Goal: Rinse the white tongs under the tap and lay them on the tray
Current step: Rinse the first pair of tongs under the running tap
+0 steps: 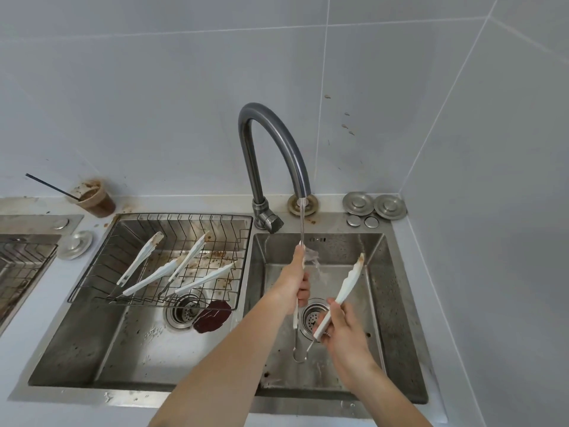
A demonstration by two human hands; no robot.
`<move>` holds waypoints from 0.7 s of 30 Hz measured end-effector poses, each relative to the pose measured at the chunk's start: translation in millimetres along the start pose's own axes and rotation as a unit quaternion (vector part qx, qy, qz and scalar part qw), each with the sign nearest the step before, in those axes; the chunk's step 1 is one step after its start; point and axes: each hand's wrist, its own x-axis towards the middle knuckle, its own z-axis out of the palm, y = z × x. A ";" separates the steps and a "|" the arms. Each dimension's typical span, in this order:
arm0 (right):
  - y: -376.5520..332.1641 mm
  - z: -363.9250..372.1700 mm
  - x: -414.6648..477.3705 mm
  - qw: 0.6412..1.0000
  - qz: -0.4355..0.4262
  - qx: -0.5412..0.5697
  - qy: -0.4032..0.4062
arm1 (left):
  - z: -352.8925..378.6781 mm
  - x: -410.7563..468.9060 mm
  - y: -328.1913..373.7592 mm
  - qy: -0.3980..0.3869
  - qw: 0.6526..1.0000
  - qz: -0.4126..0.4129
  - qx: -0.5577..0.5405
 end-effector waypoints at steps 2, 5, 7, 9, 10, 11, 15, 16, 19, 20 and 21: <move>4.5 -4.2 0.2 1.000 0.004 0.013 0.013 | -1.1 -0.5 -10.1 -0.011 0.998 0.034 -0.045; 6.1 -5.3 0.1 1.000 0.010 0.012 0.021 | -2.9 -3.7 -17.7 -0.026 0.991 0.052 -0.119; 3.5 -1.3 -0.4 1.000 0.016 0.009 0.022 | -1.5 -5.3 -12.3 0.005 0.993 0.042 -0.113; -1.1 4.5 -0.6 0.999 0.021 0.008 0.024 | 2.3 -5.6 -2.1 0.047 0.997 0.029 -0.047; -4.1 7.8 0.0 0.999 0.021 0.010 0.026 | 4.0 -5.6 4.2 0.061 0.998 0.025 -0.016; -7.3 10.7 1.0 0.999 0.019 0.013 0.028 | 5.4 -5.1 10.2 0.070 0.997 0.023 0.002; -18.6 13.3 12.0 0.997 0.029 0.057 0.044 | 7.9 -0.8 26.6 0.033 0.998 0.036 -0.042; -19.8 11.5 15.9 0.995 0.041 0.075 0.053 | 7.6 0.2 26.3 0.009 0.996 0.038 -0.076; -19.9 5.7 24.2 0.986 0.082 0.127 0.073 | 6.1 -0.8 14.6 -0.096 0.969 0.043 -0.225; -18.5 4.1 25.6 0.984 0.092 0.131 0.076 | 5.3 -1.4 9.1 -0.124 0.954 0.054 -0.268; -16.9 2.8 26.8 0.984 0.101 0.127 0.076 | 4.8 -1.9 4.0 -0.143 0.941 0.067 -0.301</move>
